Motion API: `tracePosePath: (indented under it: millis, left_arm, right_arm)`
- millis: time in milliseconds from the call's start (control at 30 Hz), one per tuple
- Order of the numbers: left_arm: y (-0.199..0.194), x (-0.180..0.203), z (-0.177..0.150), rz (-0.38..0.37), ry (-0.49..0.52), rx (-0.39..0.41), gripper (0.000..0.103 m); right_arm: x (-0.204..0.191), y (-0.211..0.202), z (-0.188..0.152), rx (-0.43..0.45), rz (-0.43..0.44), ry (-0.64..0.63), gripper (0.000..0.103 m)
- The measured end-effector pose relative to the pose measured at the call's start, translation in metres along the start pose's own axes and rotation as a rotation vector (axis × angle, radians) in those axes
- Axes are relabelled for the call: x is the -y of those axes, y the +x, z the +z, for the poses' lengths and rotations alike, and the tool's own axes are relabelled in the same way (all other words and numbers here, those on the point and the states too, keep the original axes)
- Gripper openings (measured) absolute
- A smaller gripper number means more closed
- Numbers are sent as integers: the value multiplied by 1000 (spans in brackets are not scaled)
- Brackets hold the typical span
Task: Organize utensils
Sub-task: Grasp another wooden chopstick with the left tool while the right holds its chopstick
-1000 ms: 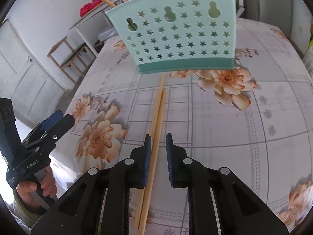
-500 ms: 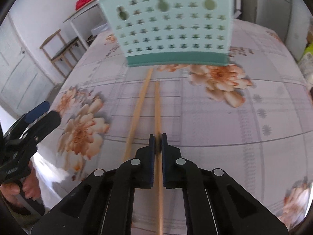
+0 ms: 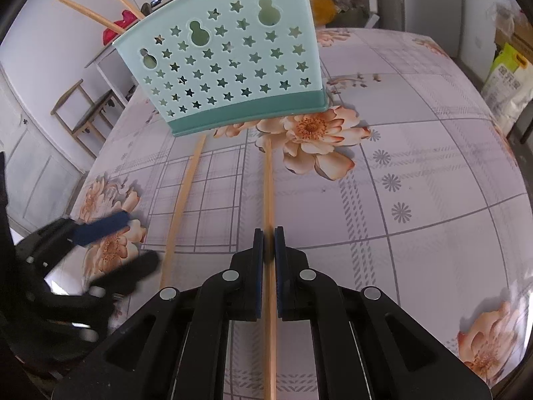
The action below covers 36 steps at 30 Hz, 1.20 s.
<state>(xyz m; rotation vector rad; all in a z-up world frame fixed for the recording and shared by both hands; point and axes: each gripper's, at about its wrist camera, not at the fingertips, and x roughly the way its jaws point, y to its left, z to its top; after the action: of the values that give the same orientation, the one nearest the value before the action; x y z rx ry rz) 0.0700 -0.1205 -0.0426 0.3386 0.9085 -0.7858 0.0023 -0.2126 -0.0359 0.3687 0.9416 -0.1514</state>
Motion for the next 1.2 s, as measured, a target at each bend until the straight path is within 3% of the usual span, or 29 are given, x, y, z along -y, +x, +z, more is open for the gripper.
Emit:
tracePosePath:
  millis: [133, 233, 367, 733, 833, 900, 1200]
  left_arm:
    - [13, 9, 0, 25, 19, -43, 36]
    - [13, 6, -1, 52, 1, -48, 15]
    - [8, -6, -5, 59, -51, -61, 6]
    - [-33, -36, -46, 81, -160, -140, 6]
    - [-34, -38, -44, 85, -158, -145, 11]
    - [-30, -38, -39, 94, -150, -141, 21]
    - [0, -40, -9, 150, -101, -101, 22]
  right_arm:
    - [3, 0, -1, 5, 18, 12, 5]
    - [4, 1, -1, 7, 30, 17, 4]
    - [9, -2, -3, 6, 59, 28, 4]
    - [34, -21, -19, -43, 81, 52, 4]
    - [34, -23, -19, -54, 94, 36, 9]
    - [29, -21, -17, -50, 93, 22, 15]
    - [16, -7, -1, -13, 47, -11, 18]
